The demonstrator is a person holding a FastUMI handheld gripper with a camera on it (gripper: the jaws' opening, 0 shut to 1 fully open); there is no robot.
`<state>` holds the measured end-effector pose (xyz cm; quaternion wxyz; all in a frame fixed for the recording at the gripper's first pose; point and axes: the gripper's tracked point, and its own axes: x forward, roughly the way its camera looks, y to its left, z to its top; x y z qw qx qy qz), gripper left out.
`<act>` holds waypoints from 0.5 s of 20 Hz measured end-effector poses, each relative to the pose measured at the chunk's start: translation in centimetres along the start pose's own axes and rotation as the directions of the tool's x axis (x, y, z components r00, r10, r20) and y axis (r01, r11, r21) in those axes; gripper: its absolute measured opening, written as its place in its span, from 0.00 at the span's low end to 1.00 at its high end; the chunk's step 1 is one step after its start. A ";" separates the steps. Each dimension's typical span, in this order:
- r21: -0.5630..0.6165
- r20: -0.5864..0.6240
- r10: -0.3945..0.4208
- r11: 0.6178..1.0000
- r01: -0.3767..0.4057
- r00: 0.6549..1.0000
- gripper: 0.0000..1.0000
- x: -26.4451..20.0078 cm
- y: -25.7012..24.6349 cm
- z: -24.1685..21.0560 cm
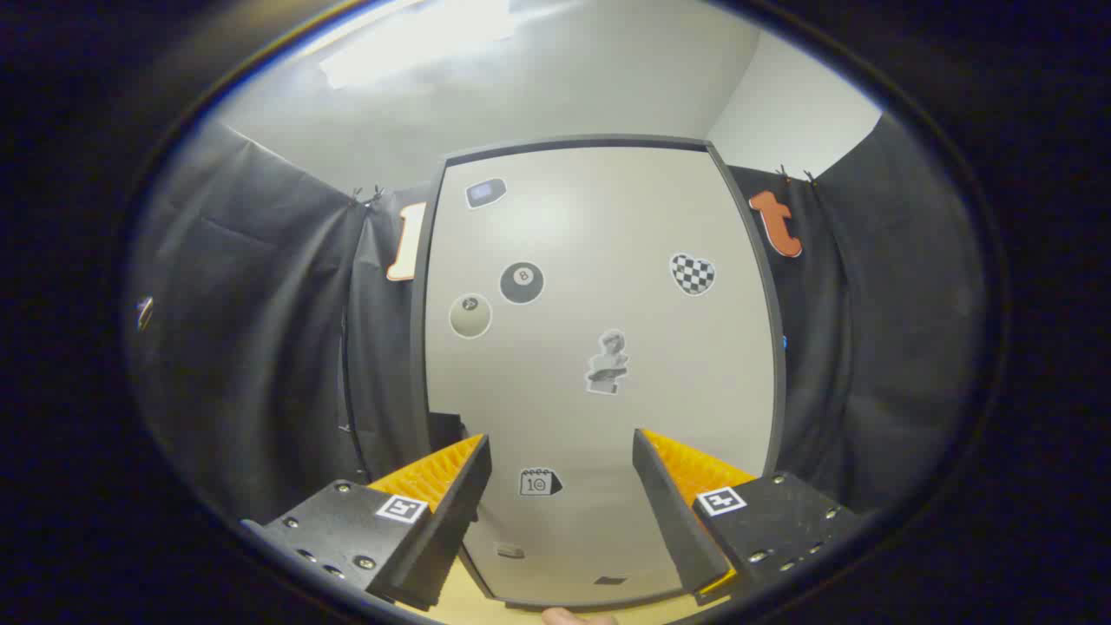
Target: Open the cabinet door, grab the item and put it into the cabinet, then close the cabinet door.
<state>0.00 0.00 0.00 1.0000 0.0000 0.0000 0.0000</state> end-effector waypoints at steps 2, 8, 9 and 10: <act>0.008 -0.007 -0.004 1.000 0.004 1.000 0.97 0.2 1.0 -0.2; -0.004 0.019 -0.040 0.999 0.040 0.999 0.97 0.4 2.8 1.0; -0.009 0.020 -0.042 0.999 0.042 0.999 0.96 0.3 3.2 1.0; -0.013 0.018 -0.044 0.999 0.044 0.999 0.96 0.2 3.4 0.9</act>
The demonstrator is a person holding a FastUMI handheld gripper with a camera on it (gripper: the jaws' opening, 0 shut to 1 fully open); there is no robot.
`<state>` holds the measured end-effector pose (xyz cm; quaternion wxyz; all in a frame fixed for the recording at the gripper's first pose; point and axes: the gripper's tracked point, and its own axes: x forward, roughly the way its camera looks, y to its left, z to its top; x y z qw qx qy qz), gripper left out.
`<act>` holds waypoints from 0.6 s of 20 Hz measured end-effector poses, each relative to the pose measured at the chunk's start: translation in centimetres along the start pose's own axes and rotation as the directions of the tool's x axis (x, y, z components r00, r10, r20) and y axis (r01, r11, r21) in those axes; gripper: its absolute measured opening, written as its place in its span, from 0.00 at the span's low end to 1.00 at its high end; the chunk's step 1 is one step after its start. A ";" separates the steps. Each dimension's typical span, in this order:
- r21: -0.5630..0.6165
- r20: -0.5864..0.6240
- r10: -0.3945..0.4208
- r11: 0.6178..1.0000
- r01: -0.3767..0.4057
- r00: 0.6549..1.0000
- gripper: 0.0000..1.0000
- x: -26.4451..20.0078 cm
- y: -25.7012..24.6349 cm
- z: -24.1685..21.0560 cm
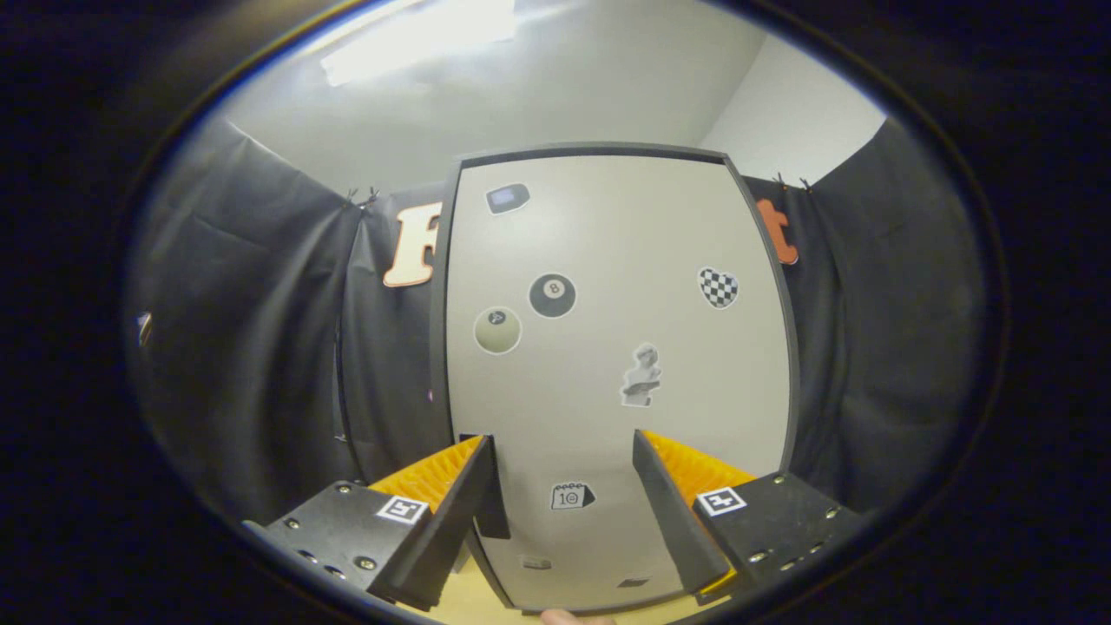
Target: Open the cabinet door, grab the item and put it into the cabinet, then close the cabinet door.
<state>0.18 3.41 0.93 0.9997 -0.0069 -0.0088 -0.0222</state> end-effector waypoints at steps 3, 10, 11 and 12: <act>-0.002 -0.008 -0.002 1.000 0.002 1.000 0.97 -0.1 1.0 -0.3; -0.017 -0.039 -0.003 1.000 0.003 0.999 0.97 0.1 2.2 -1.1; -0.021 -0.044 0.001 1.000 -0.002 0.999 0.97 0.2 2.5 -1.3; -0.022 -0.053 0.005 1.000 -0.006 0.999 0.96 0.4 2.7 -1.7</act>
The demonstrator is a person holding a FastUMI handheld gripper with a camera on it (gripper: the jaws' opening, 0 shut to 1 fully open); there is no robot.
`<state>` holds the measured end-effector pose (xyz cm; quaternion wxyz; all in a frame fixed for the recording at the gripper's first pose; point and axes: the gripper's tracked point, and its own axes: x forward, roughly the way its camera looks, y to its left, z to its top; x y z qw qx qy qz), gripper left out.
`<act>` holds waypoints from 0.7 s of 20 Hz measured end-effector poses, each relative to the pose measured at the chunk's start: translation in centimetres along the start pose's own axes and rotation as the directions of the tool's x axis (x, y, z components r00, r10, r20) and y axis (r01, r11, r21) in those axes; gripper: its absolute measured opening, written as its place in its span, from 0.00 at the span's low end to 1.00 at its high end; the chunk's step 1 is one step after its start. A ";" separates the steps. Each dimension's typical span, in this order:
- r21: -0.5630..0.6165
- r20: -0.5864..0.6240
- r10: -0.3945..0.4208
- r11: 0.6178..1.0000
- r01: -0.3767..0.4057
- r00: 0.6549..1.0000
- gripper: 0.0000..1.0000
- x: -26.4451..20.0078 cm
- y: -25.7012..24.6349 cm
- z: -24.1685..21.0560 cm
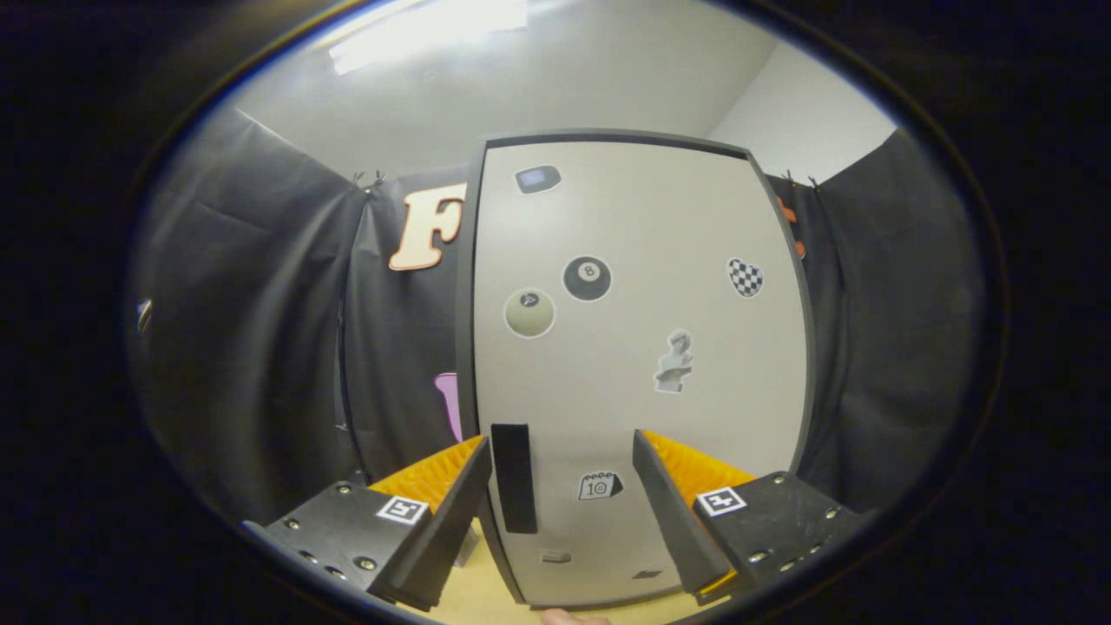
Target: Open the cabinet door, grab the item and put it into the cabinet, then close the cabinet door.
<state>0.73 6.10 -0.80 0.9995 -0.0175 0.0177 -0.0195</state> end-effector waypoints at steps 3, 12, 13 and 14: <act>-0.017 -0.047 0.002 1.000 -0.003 0.999 0.97 0.9 0.5 -1.7; -0.102 -0.104 -0.005 0.995 -0.005 0.995 0.97 4.3 1.7 -5.3; -0.099 -0.105 -0.011 0.995 0.001 0.994 0.97 4.8 1.6 -5.5; -0.092 -0.112 -0.013 0.996 0.003 0.994 0.96 5.0 1.7 -5.7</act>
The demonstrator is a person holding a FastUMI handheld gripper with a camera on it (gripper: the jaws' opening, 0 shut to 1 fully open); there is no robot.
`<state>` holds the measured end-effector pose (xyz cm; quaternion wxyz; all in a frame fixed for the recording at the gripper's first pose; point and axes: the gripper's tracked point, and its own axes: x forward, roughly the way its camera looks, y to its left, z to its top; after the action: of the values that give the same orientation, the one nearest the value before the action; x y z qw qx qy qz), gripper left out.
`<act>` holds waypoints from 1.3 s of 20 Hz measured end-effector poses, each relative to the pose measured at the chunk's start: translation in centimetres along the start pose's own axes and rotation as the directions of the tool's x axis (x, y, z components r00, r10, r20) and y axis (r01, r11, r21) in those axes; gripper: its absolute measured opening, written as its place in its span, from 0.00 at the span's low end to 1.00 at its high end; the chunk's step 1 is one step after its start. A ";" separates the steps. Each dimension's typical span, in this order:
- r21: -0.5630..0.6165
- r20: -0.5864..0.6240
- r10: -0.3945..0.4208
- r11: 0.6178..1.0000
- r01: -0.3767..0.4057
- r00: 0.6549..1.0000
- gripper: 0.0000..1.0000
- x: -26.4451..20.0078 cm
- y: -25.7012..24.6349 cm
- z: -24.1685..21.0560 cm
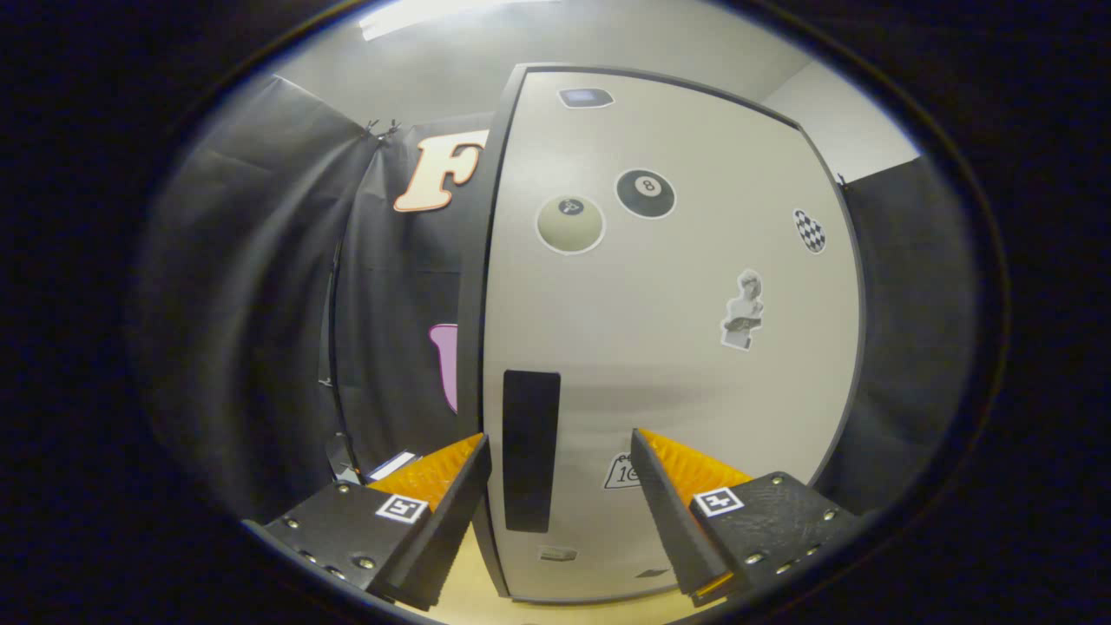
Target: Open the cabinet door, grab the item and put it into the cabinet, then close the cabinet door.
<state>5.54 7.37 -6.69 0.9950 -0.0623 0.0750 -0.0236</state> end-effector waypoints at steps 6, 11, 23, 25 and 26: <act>0.016 -0.073 0.010 1.000 -0.009 0.997 0.70 1.9 0.9 -1.7; -0.046 -0.040 -0.022 0.999 0.020 0.999 0.56 2.1 1.0 -1.9; -0.009 -0.042 -0.053 0.999 0.052 0.998 0.21 2.2 1.6 -2.0; 0.010 -0.056 -0.053 0.999 0.053 0.997 0.21 2.1 1.5 -2.2; 0.014 -0.061 -0.056 0.998 0.057 0.997 0.21 1.9 1.5 -2.1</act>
<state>7.13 8.52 -9.24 0.9916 -0.0558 0.1033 -0.0540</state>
